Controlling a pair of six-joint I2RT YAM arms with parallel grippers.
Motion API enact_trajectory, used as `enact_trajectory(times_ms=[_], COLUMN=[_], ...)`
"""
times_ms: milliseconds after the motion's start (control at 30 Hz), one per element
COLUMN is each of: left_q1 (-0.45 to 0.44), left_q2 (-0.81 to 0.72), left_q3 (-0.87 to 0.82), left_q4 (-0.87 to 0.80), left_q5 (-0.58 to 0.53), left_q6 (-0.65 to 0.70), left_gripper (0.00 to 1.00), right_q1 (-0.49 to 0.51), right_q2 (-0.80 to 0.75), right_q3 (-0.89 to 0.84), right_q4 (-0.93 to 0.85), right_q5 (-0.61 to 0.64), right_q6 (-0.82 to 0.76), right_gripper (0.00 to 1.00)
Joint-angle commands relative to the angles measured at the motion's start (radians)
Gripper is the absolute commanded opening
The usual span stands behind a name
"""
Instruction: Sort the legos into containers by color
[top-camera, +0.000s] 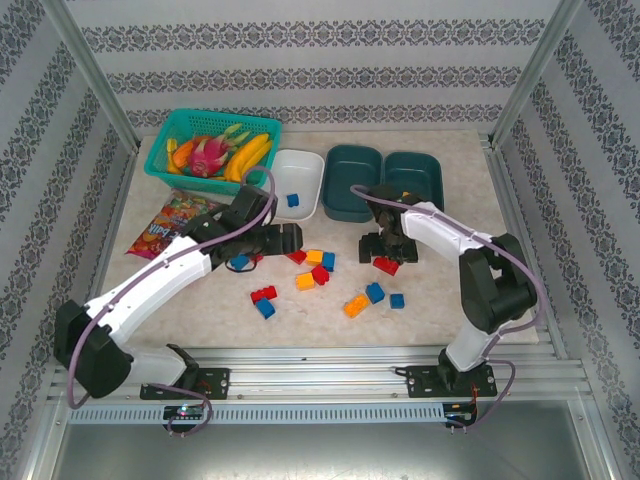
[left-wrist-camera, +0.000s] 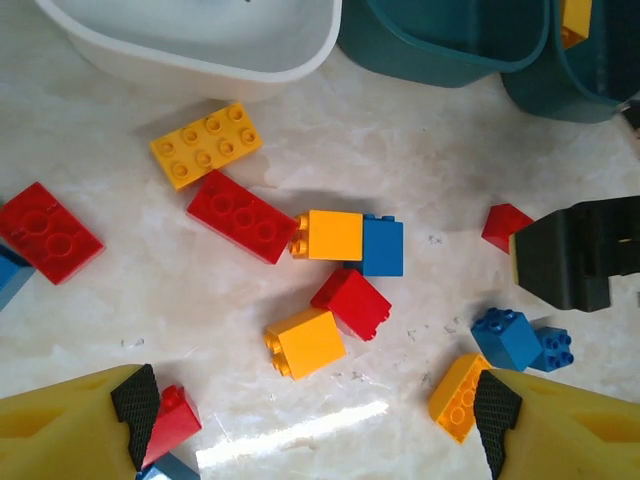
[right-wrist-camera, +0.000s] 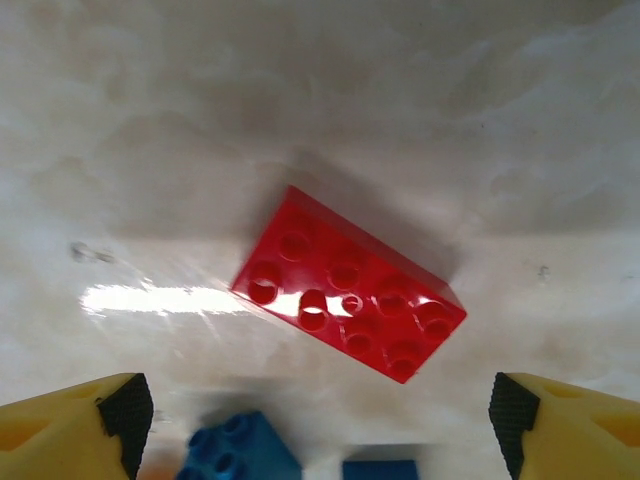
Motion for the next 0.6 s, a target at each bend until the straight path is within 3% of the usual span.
enact_trajectory(times_ms=[0,200,567], left_q1=[-0.018,-0.019,-0.024], left_q2=[-0.066,-0.072,-0.056], left_q3=[-0.004,0.003,0.034], left_q4=[0.013,0.022,0.049], left_q5=[-0.027,-0.015,0.021], left_q6=[-0.033,-0.037,-0.019], left_gripper=[0.84,0.83,0.83], right_q1=[0.001,-0.014,-0.094], right_q2=[0.057,0.117,0.2], right_q3=[0.034,0.047,0.093], right_q4=[-0.104,-0.046,-0.013], right_q5=[0.068,0.082,0.05], right_q6=[-0.109,-0.146,-0.187], right_gripper=[0.9,0.9,0.64])
